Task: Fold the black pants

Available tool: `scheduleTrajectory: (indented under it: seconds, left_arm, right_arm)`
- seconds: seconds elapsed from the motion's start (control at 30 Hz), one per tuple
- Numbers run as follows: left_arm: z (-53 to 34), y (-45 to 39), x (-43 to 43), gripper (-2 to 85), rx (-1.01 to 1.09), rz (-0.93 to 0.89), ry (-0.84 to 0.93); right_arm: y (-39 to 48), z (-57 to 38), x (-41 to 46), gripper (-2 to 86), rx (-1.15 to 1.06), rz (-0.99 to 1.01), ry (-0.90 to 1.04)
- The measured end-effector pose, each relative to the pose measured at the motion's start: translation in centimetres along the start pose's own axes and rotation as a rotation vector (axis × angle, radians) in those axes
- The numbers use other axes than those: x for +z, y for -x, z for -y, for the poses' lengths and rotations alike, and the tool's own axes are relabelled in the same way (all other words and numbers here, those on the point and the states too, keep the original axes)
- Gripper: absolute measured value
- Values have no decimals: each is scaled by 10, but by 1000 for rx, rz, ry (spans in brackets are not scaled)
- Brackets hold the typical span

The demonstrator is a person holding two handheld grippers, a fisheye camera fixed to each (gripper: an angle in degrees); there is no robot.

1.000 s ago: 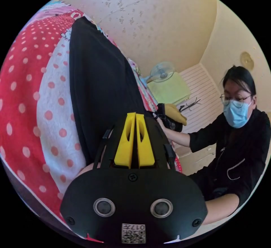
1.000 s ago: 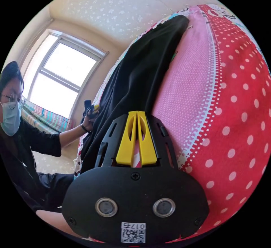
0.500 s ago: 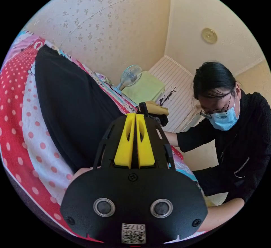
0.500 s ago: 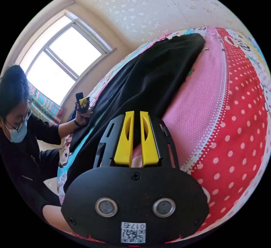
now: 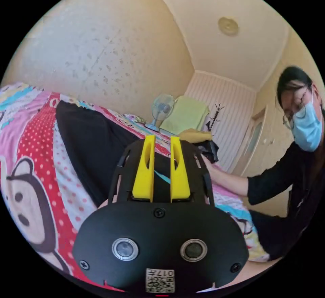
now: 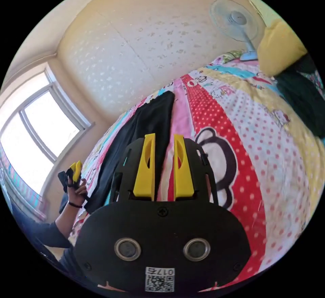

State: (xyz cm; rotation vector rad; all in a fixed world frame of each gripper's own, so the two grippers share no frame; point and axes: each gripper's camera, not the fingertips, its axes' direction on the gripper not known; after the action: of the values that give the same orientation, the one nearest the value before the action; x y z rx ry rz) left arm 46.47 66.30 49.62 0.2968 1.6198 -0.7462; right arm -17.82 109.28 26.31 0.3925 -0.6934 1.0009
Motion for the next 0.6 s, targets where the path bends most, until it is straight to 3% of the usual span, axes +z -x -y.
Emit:
scheduleTrajectory:
  seconds: [0.03,0.17,0.27,0.33,0.47,0.53,0.6]
  left_arm:
    - [-6,-11,-11,67,-4,11,-8]
    - [-54,-86,-75,108,30,353,-15]
    - [-64,-86,-103,116,-153,380,-79]
    - [-54,-68,-95,119,-263,344,29]
    - [-57,-21,-31,166,-469,399,392]
    - [-58,-12,-31,147,-538,503,384]
    - [-66,4,-42,110,-633,464,319]
  right_arm:
    - [2,-22,-22,125,25,47,60]
    - [39,-103,-85,148,44,382,58]
    - [79,-120,-93,142,-22,387,82]
    - [99,-113,-81,137,-47,427,153]
    - [111,-115,-20,110,142,211,397]
    - [101,-124,-25,94,213,223,309]
    - [96,-122,-30,88,218,270,307]
